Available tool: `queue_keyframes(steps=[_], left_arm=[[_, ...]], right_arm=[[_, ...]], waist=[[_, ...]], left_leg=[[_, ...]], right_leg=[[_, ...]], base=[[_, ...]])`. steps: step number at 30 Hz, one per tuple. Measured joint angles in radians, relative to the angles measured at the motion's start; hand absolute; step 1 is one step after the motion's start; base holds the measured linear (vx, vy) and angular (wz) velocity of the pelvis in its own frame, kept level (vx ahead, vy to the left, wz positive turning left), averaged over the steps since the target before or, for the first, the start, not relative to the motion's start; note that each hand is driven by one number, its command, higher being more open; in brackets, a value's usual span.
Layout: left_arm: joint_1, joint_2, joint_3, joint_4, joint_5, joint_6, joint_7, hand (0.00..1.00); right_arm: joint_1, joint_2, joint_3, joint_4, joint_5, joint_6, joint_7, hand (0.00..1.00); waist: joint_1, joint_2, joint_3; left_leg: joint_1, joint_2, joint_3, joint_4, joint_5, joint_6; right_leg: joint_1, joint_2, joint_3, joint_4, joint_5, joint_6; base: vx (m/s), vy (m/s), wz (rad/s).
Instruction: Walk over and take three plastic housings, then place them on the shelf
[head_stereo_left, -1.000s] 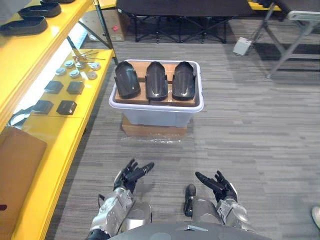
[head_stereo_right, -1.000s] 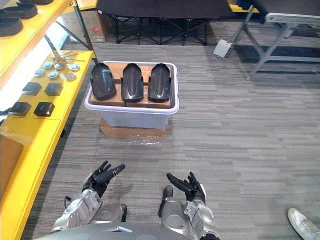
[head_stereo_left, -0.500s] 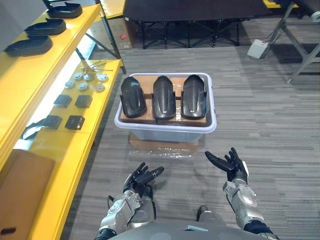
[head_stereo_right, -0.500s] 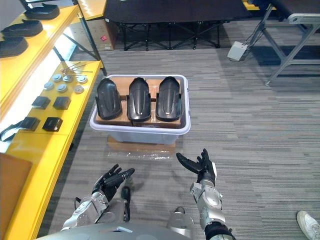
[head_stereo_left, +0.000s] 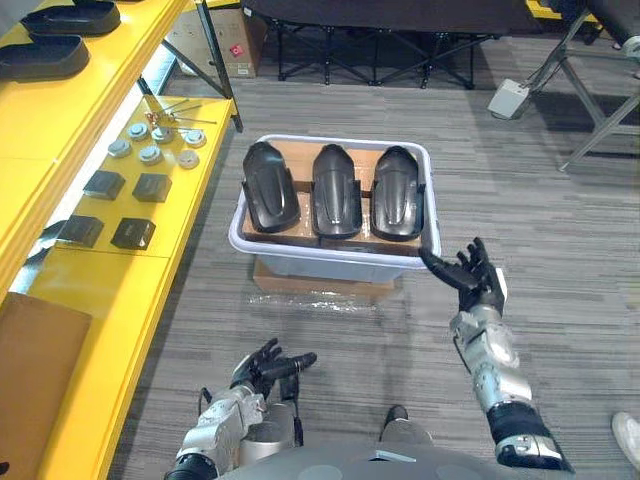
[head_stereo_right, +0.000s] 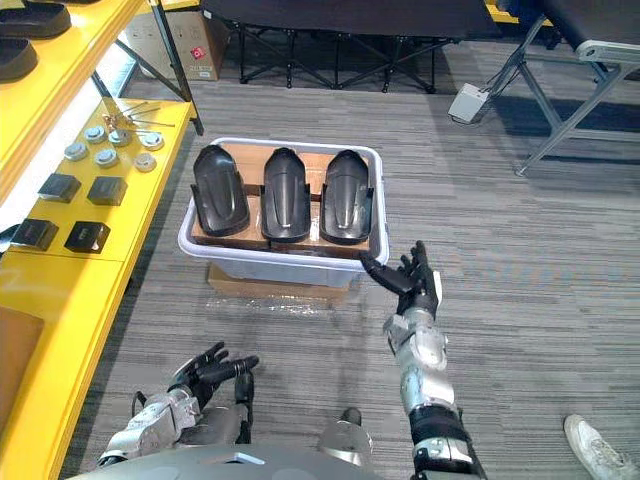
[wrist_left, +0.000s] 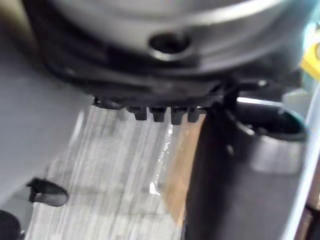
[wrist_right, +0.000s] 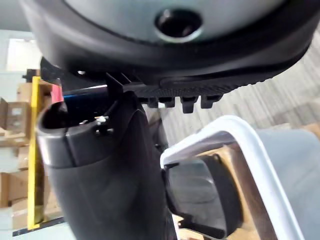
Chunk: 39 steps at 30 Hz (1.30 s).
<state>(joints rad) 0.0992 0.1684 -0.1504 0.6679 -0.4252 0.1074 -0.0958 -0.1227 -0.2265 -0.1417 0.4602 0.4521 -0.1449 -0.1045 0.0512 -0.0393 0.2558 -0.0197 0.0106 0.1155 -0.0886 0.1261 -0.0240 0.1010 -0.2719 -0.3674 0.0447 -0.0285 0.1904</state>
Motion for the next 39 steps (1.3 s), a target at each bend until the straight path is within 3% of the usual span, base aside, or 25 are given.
queue_keyframes(steps=[4,7,9,12,19,26,34,39], left_arm=[[-0.005,0.012,0.036,-0.01,0.003,-0.003,-0.005,1.0],[-0.063,0.038,0.055,-0.022,-0.001,-0.029,-0.01,1.0],[-0.095,0.038,0.072,-0.029,-0.006,-0.046,-0.011,1.0],[-0.099,0.035,0.083,-0.025,-0.01,-0.09,0.0,1.0],[-0.102,0.043,0.091,0.048,-0.054,-0.113,0.024,1.0],[-0.115,0.027,0.089,0.093,-0.153,-0.152,0.029,1.0],[-0.137,0.021,0.084,0.183,-0.179,-0.171,0.027,1.0],[-0.138,0.003,0.058,0.222,-0.242,-0.185,0.013,1.0]], right_arm=[[-0.138,-0.053,-0.016,0.012,-0.006,0.106,-0.016,1.0],[-0.312,-0.128,-0.016,0.106,0.001,0.141,-0.022,1.0],[-0.408,-0.182,-0.016,0.152,0.002,0.144,-0.032,1.0],[-0.519,-0.257,0.017,0.223,0.006,0.15,-0.045,1.0],[-0.672,-0.37,0.093,0.382,0.045,0.183,-0.078,1.0],[-0.769,-0.44,0.148,0.497,0.046,0.231,-0.088,1.0],[-0.841,-0.505,0.155,0.572,0.077,0.275,-0.138,1.0],[-0.877,-0.556,0.191,0.652,0.074,0.312,-0.109,1.0]], waist=[[0.01,-0.04,0.028],[0.038,-0.069,0.114],[0.06,-0.066,0.168],[0.083,-0.058,0.188],[0.096,-0.055,0.221],[0.109,-0.012,0.246],[0.112,0.029,0.264],[0.13,0.077,0.273]], left_leg=[[-0.029,0.009,0.002,0.007,0.01,-0.002],[-0.121,0.035,-0.005,0.109,-0.008,0.001],[-0.165,0.052,-0.012,0.152,-0.022,-0.009],[-0.21,0.062,-0.014,0.156,-0.017,-0.006],[-0.272,0.067,-0.032,0.162,0.003,-0.002],[-0.313,0.073,-0.041,0.229,-0.035,-0.003],[-0.342,0.071,-0.048,0.246,-0.034,-0.001],[-0.364,0.071,-0.056,0.243,-0.024,0.0]], right_leg=[[-0.025,0.01,0.009,0.003,0.02,-0.011],[-0.066,0.03,0.009,0.006,0.043,-0.032],[-0.089,0.046,0.008,0.007,0.052,-0.042],[-0.134,0.055,0.006,0.015,0.049,-0.052],[-0.188,0.061,-0.007,0.026,0.055,-0.051],[-0.201,0.065,-0.002,0.03,0.055,-0.052],[-0.241,0.063,0.002,0.066,0.044,-0.066],[-0.278,0.057,0.002,0.103,0.031,-0.069]], base=[[-0.06,0.024,0.0],[-0.11,-0.006,0.02],[-0.15,-0.009,0.02],[-0.09,-0.001,0.01],[0.01,-0.005,0.05],[0.02,-0.007,-0.02],[-0.01,0.002,-0.01],[-0.01,-0.001,0.0]])
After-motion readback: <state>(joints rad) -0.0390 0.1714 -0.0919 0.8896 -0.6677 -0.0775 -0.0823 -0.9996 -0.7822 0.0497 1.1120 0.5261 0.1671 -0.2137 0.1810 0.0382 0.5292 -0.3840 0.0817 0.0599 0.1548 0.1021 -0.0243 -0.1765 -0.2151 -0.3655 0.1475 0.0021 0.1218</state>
